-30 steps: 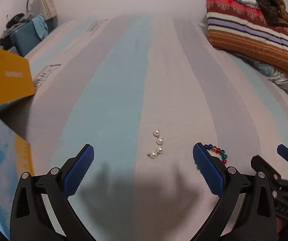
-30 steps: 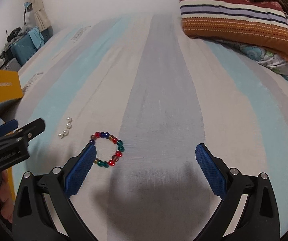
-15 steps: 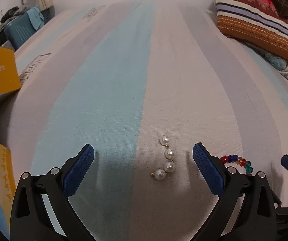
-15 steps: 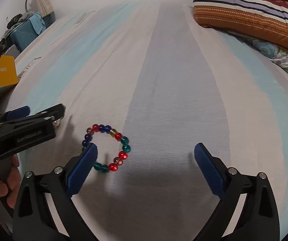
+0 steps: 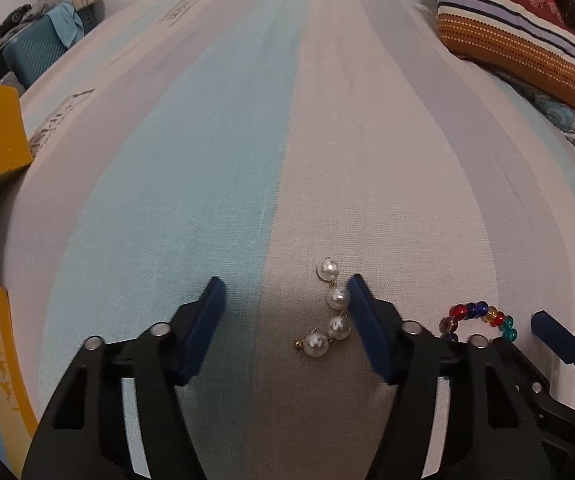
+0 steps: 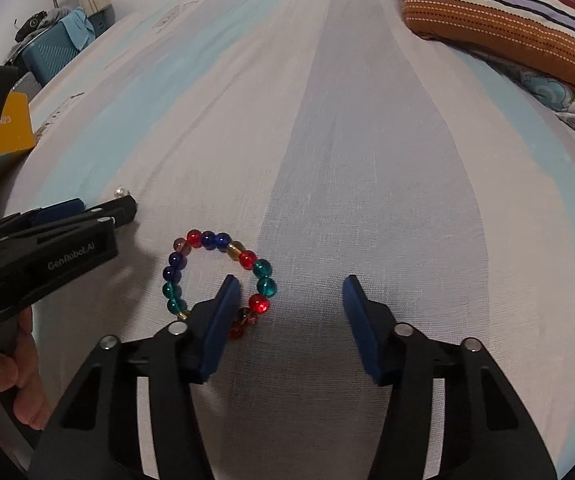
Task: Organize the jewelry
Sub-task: 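Grasp the pearl string with the left tool while the right tool grasps the multicolour bead bracelet, then carry both held items over the white box with both tools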
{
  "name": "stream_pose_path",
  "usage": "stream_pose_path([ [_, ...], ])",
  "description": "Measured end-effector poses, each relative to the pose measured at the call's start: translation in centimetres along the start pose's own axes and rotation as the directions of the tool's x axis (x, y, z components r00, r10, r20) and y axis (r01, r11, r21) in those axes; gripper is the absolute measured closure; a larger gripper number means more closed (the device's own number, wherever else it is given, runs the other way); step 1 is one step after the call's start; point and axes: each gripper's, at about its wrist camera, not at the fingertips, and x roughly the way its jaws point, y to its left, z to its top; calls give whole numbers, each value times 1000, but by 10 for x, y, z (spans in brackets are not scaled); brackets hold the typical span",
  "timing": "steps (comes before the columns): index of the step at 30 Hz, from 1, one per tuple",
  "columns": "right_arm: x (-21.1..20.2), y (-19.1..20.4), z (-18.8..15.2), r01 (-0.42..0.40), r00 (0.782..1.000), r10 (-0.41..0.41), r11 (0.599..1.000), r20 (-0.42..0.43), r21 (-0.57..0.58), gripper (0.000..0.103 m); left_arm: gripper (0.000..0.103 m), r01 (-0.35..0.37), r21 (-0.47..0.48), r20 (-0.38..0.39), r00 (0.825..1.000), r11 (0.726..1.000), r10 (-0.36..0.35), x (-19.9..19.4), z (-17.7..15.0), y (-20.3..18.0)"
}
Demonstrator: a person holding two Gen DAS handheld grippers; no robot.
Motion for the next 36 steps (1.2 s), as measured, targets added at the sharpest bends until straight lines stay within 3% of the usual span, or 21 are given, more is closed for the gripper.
stream_pose_path([
  [6,0,4,0,8,1000,-8,1000,-3,-18,68,69,-12,18,4,1000,1000,12,-2,-2,0],
  [13,1,4,0,10,1000,-10,1000,-5,-11,79,78,-14,25,4,1000,1000,14,-5,-4,2],
  [15,1,4,1,11,1000,-11,1000,-5,-8,88,91,-15,27,6,1000,1000,15,-6,-4,2],
  [21,-1,1,2,0,1000,0,1000,-4,13,94,92,-2,27,16,1000,1000,2,-10,-5,4],
  [36,-32,1,0,-14,998,12,1000,69,27,94,92,22,22,52,998,1000,-23,-40,-11,10],
])
